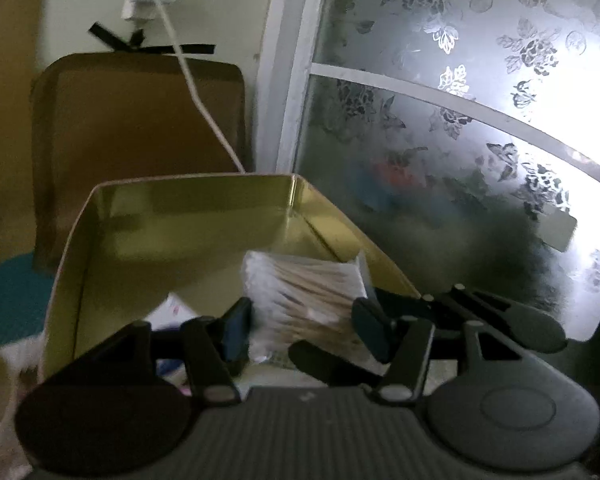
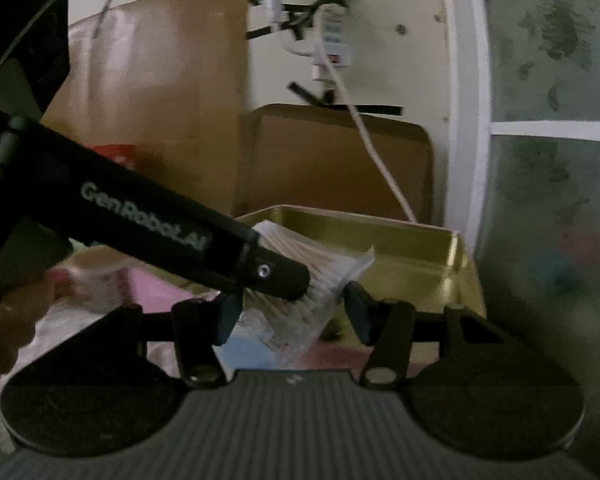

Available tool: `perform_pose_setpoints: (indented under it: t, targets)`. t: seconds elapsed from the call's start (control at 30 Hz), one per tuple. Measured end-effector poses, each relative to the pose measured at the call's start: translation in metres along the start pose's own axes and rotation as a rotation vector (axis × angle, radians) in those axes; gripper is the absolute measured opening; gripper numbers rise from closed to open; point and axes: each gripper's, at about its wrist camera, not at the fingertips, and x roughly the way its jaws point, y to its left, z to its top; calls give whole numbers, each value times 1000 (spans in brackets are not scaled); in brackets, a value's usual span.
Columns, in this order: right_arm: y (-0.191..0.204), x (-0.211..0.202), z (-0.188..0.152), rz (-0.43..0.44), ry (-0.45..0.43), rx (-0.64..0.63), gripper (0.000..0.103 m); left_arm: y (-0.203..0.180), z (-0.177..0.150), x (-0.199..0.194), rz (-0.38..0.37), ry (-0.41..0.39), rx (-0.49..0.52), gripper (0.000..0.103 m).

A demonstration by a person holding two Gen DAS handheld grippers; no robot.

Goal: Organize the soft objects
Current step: 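Lower the swab bag into the tin and open the left gripper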

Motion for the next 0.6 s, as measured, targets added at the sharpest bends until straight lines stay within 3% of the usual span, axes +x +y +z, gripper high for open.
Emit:
perform_pose_setpoints:
  t: [0.37, 0.4, 0.47, 0.6]
  targets:
    - [-34, 38, -8, -103, 78, 37, 59, -7, 14, 67, 43, 27, 23, 57]
    - [-35, 42, -9, -133, 89, 38, 60, -8, 13, 70, 52, 30, 31, 58]
    - [-38, 48, -11, -191, 99, 52, 75, -10, 10, 74, 83, 35, 48, 62]
    - [-33, 46, -13, -227, 81, 48, 77, -7, 10, 69, 118, 27, 42, 70]
